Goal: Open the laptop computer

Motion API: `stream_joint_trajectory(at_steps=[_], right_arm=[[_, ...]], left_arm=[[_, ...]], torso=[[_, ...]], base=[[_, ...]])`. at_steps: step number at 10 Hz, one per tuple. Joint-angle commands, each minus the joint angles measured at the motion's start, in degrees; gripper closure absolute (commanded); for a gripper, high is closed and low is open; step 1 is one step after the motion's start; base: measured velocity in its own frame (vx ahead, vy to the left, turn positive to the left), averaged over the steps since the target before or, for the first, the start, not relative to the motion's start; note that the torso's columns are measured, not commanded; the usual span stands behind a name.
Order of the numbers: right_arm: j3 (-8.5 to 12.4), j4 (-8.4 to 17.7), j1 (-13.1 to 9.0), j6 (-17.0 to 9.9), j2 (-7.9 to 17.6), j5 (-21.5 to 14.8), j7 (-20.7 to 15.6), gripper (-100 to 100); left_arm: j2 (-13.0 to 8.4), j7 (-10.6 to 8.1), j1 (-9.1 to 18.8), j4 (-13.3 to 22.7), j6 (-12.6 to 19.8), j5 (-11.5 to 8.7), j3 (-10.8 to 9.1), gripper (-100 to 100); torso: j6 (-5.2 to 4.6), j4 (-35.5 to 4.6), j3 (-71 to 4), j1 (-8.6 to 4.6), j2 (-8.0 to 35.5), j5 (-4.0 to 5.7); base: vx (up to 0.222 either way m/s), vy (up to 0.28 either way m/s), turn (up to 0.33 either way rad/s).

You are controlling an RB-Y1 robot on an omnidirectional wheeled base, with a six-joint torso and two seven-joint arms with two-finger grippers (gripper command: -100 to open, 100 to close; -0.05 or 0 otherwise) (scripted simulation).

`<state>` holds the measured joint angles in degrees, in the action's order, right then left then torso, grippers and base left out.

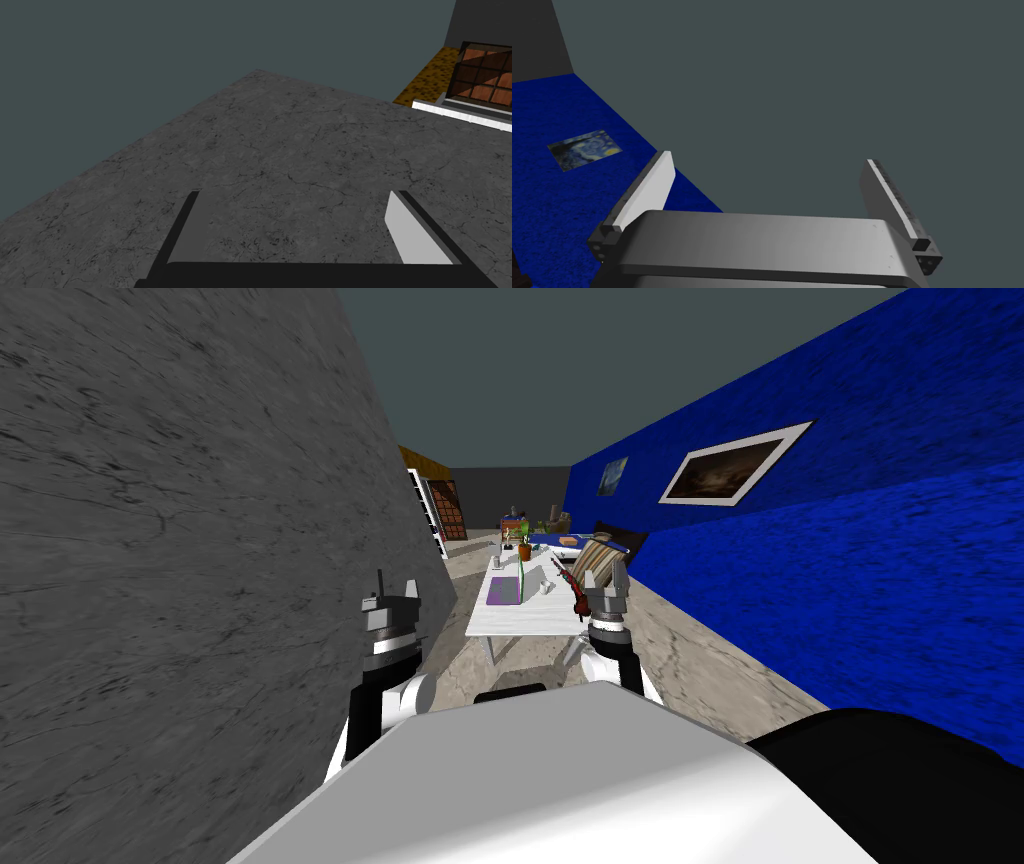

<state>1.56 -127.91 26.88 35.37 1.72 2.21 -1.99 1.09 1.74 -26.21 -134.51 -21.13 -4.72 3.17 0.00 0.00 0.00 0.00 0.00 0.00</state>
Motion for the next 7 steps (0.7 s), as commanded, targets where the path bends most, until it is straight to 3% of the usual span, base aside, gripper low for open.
stream_joint_trajectory(at_steps=[1,7], right_arm=[[0.0,0.0,0.0,0.0,0.0,0.0,0.0,0],[0.0,-0.02,0.0,0.0,0.0,0.0,0.0,0]], left_arm=[[0.0,0.0,0.0,0.0,0.0,0.0,0.0,0],[0.0,0.0,0.0,-0.01,0.0,0.0,0.0,0]], torso=[[0.0,-2.35,-4.67,0.0,2.32,0.0],[0.0,-26.91,-53.81,0.0,26.92,0.0]], base=[[0.0,0.0,0.0],[0.0,0.0,0.0]])
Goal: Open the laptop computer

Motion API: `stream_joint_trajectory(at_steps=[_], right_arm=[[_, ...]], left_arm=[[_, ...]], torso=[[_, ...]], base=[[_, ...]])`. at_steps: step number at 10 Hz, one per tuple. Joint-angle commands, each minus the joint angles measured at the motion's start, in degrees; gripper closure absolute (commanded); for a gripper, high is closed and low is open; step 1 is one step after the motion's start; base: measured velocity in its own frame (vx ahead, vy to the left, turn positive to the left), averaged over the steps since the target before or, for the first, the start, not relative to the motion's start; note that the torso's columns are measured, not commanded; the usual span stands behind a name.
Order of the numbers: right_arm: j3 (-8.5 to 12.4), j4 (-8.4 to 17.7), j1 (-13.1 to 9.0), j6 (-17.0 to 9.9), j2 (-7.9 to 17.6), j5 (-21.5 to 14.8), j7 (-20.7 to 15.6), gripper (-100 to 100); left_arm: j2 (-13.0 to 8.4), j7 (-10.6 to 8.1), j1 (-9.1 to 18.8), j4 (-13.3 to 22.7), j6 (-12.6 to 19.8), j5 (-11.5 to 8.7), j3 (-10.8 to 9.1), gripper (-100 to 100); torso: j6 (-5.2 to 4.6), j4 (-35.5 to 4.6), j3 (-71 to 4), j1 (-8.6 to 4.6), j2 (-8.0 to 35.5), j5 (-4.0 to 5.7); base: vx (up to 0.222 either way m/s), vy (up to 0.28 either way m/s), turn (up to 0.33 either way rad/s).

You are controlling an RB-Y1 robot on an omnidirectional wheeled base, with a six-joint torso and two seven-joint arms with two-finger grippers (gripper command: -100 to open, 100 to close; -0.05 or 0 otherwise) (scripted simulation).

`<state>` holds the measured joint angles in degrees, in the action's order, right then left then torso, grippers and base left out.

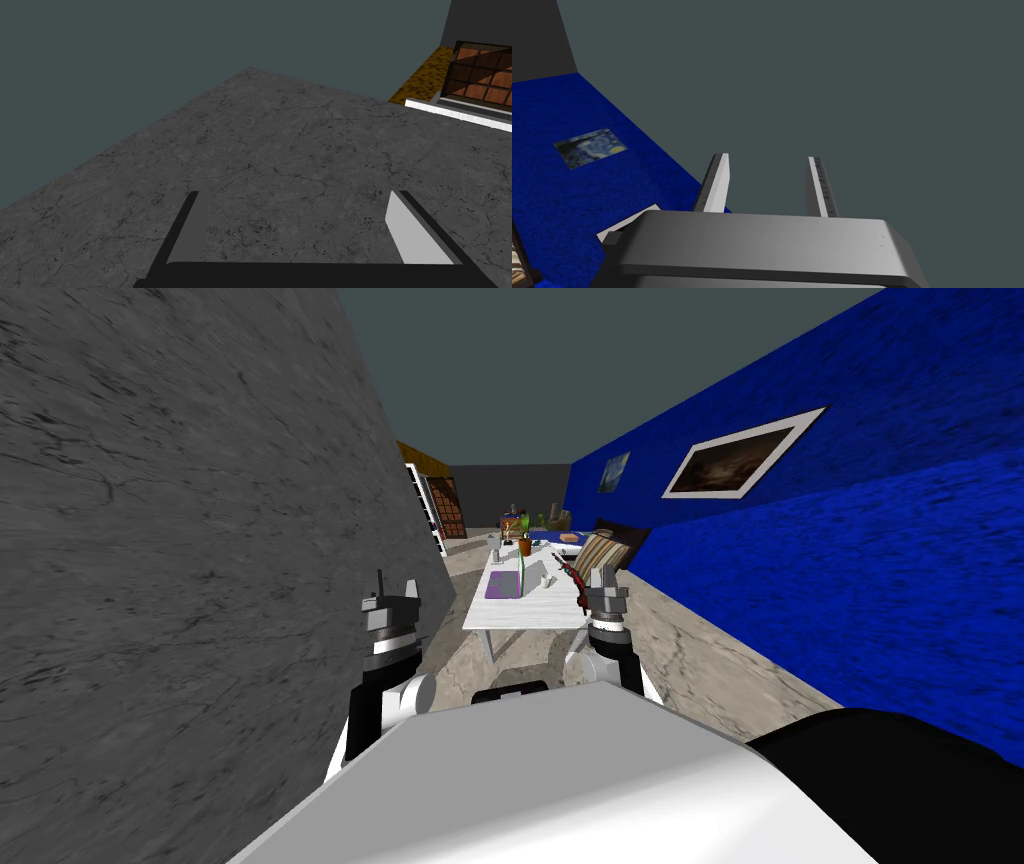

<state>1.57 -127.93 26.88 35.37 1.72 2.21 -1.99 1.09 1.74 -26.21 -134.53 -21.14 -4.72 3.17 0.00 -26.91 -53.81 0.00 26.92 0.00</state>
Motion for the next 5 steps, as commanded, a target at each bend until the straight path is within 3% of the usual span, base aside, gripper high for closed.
stream_joint_trajectory(at_steps=[1,2,3,5], right_arm=[[0.0,0.0,0.0,0.0,0.0,0.0,0.0,0],[0.0,0.0,0.0,0.0,0.0,0.0,0.0,0],[0.28,0.47,-0.01,-0.08,1.82,-0.49,-0.26,-100],[0.93,1.58,-0.04,-0.29,4.5,-1.62,-0.88,-100]], left_arm=[[0.0,0.0,0.0,0.0,0.0,0.0,0.0,0],[0.0,0.0,0.0,0.0,0.0,0.0,0.0,0],[0.0,0.0,0.0,0.0,0.0,0.0,0.0,0],[0.0,0.0,-0.01,0.02,0.01,0.0,0.0,0]], torso=[[0.0,-4.23,-8.46,0.0,4.23,0.0],[0.0,-8.46,-16.91,0.0,8.46,0.0],[0.0,-12.69,-25.38,0.0,12.69,0.0],[0.0,-15.14,-30.45,0.08,15.15,-0.03]], base=[[0.0,0.0,0.0],[0.0,0.0,0.0],[0.009,0.015,0.024],[0.012,0.035,0.038]])
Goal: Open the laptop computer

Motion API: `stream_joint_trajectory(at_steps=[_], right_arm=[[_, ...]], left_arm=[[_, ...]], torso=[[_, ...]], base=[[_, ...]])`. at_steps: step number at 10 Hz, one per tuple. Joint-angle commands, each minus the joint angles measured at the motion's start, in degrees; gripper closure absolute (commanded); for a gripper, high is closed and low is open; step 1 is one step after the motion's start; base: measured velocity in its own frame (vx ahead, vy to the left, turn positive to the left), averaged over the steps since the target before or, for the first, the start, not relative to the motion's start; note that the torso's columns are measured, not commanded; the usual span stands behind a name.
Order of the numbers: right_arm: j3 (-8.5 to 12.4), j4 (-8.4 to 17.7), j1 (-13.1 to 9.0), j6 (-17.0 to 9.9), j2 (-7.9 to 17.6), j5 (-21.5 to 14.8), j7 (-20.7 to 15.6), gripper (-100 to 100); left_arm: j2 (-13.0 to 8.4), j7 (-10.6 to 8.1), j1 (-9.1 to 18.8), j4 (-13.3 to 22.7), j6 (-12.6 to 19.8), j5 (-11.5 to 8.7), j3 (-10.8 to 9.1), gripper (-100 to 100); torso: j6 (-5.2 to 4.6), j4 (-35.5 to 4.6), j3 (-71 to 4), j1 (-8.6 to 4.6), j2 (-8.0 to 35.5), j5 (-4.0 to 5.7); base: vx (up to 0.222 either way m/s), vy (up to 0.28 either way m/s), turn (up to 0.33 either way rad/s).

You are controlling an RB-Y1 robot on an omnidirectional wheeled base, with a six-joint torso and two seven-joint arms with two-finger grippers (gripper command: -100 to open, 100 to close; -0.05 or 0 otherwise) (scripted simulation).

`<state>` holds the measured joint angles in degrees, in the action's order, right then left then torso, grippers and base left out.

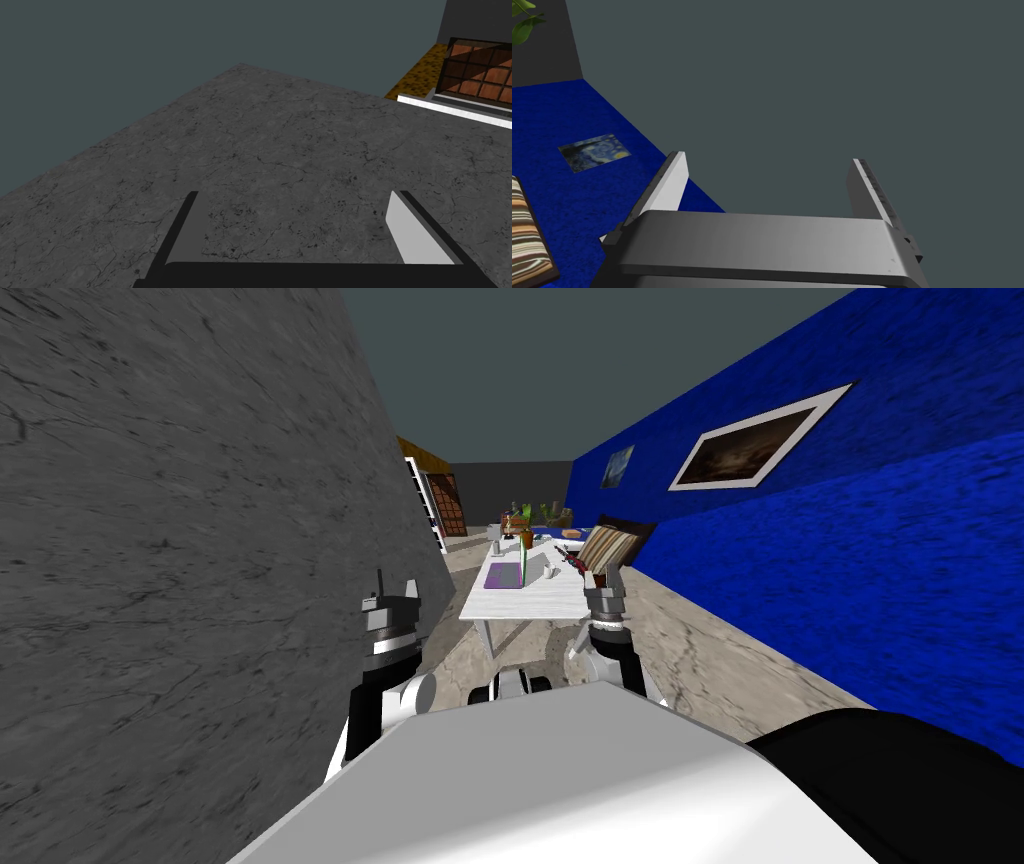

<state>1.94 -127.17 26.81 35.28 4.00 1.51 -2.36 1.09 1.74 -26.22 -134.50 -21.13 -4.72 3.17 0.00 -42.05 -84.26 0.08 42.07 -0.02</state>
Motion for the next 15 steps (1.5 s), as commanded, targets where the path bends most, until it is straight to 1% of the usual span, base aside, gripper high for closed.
stream_joint_trajectory(at_steps=[1,4,7,11,15], right_arm=[[1.0,1.59,0.01,-0.34,3.63,-1.7,-0.93,-100],[2.75,4.63,-0.07,-0.9,7.81,-4.75,-2.58,-100],[4.97,8.33,-0.15,-1.56,11.96,-8.61,-4.66,-100],[8.37,13.64,-0.19,-2.48,17.74,-14.51,-7.85,-100],[12.0,19.4,-0.26,-3.49,24.17,-20.81,-11.26,-100]], left_arm=[[0.0,0.0,0.0,0.0,0.0,0.0,0.0,0],[0.0,0.0,0.0,0.0,0.0,0.0,0.0,0],[0.0,0.0,0.0,0.0,0.0,0.0,0.01,0],[0.0,0.0,0.0,0.0,0.0,0.0,0.01,0],[0.01,0.0,0.0,0.0,0.0,0.0,0.01,0]], torso=[[0.0,-0.16,-0.27,-0.01,0.11,0.0],[0.0,-0.24,-0.3,-0.01,0.22,0.01],[0.0,-0.24,-0.3,-0.09,0.23,0.03],[0.0,-0.22,-0.33,-0.07,0.19,0.02],[-0.01,-0.23,-0.32,-0.02,0.2,0.01]], base=[[0.021,0.056,0.048],[0.022,0.078,0.061],[0.021,0.098,0.083],[0.045,0.107,0.099],[0.05,0.125,0.096]])
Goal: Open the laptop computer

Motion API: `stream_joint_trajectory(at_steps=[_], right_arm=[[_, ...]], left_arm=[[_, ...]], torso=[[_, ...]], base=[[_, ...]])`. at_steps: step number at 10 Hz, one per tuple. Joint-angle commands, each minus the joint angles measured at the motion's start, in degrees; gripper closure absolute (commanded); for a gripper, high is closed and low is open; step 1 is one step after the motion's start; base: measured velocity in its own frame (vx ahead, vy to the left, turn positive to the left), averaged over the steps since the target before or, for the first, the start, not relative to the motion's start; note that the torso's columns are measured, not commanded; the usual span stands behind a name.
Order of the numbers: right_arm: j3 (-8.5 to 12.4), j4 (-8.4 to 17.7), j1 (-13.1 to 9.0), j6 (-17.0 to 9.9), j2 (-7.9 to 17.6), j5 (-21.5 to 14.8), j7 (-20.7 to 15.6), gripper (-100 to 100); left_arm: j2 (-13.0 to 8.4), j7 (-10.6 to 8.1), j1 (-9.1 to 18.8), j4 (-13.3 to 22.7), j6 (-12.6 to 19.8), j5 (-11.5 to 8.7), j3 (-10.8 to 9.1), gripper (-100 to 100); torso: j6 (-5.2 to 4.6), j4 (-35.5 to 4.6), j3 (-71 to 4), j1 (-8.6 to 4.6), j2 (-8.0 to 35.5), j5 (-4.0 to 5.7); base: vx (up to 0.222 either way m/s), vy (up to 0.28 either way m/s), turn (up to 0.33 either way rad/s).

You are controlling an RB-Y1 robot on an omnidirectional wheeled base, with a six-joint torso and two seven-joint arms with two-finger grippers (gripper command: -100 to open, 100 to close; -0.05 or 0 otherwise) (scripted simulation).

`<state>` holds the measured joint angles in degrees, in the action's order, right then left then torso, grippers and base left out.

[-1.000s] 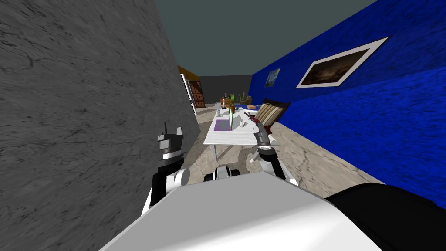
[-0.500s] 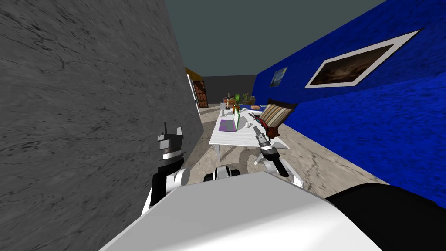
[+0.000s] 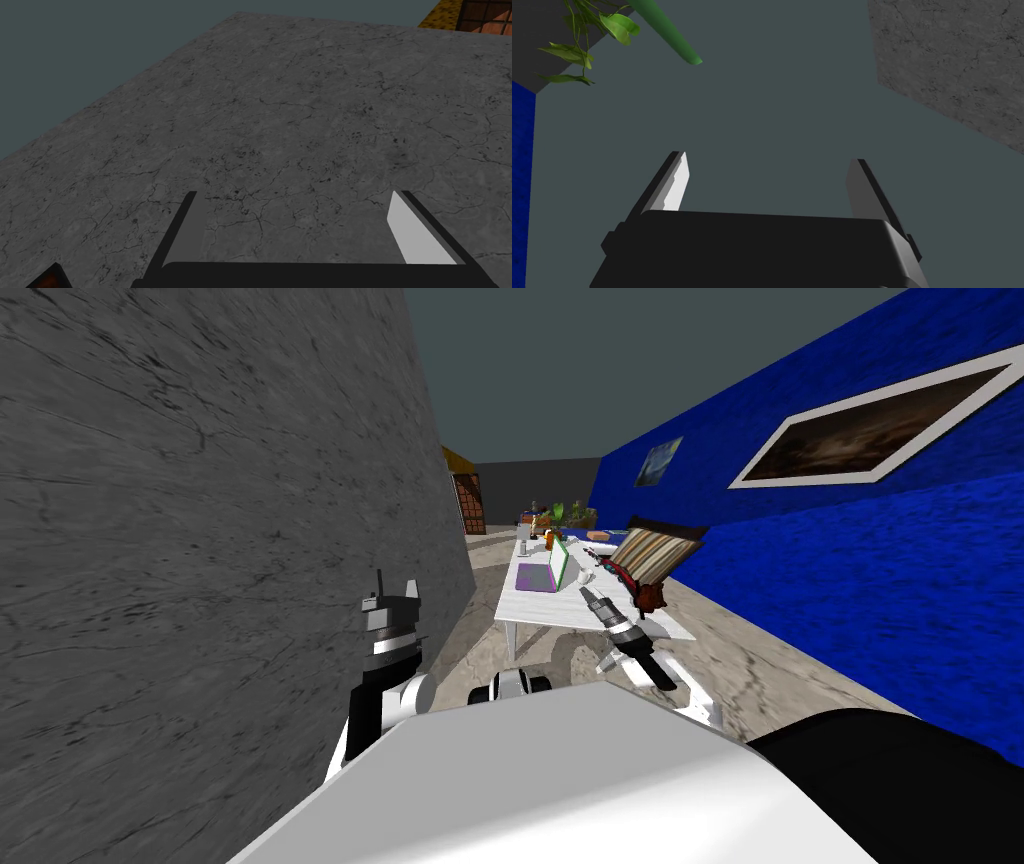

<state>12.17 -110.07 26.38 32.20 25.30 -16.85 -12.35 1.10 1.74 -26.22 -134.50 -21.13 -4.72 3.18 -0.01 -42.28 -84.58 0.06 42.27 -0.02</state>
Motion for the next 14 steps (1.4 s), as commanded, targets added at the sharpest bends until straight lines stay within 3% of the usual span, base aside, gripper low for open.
stream_joint_trajectory(at_steps=[1,2,4,5,10,12,14], right_arm=[[2.7,3.87,0.13,-0.69,4.42,-4.07,-2.14,-100],[2.7,3.87,0.13,-0.69,4.76,-4.07,-2.14,-100],[4.57,7.24,0.01,-1.32,8.36,-7.32,-3.89,-100],[4.57,7.24,0.01,-1.32,8.36,-7.32,-3.89,-100],[9.28,16.61,-0.5,-3.21,17.9,-15.59,-8.33,-100],[10.21,18.83,-0.63,-3.62,19.9,-17.24,-9.21,-100],[12.04,22.4,-0.9,-4.44,23.65,-20.46,-10.93,-100]], left_arm=[[0.0,0.0,0.0,0.0,0.0,0.0,0.0,0],[0.0,0.0,0.0,0.0,0.0,0.0,0.0,0],[-0.01,0.0,0.0,0.0,0.0,0.0,-0.01,0],[-0.01,0.0,0.0,0.0,0.0,0.0,-0.01,0],[0.0,0.0,0.0,0.0,0.0,0.0,0.0,0],[0.0,0.0,0.0,0.0,0.0,0.0,0.0,0],[-0.01,0.0,0.0,0.0,0.0,0.0,-0.01,0]], torso=[[0.01,-0.01,0.02,-0.02,0.03,0.01],[0.02,-0.01,0.02,-0.06,0.02,0.02],[0.01,-0.02,0.05,-0.19,0.06,0.07],[0.0,-0.01,0.02,-0.07,0.02,0.02],[0.01,0.02,-0.04,-0.01,-0.08,0.0],[0.02,0.0,0.0,-0.01,0.0,0.01],[0.01,-0.04,0.08,-0.19,0.11,0.06]], base=[[0.048,0.128,0.103],[0.037,0.079,0.03],[0.032,0.078,0.091],[0.026,0.06,0.029],[0.054,0.104,0.097],[0.056,0.11,0.073],[0.045,0.081,0.079]])
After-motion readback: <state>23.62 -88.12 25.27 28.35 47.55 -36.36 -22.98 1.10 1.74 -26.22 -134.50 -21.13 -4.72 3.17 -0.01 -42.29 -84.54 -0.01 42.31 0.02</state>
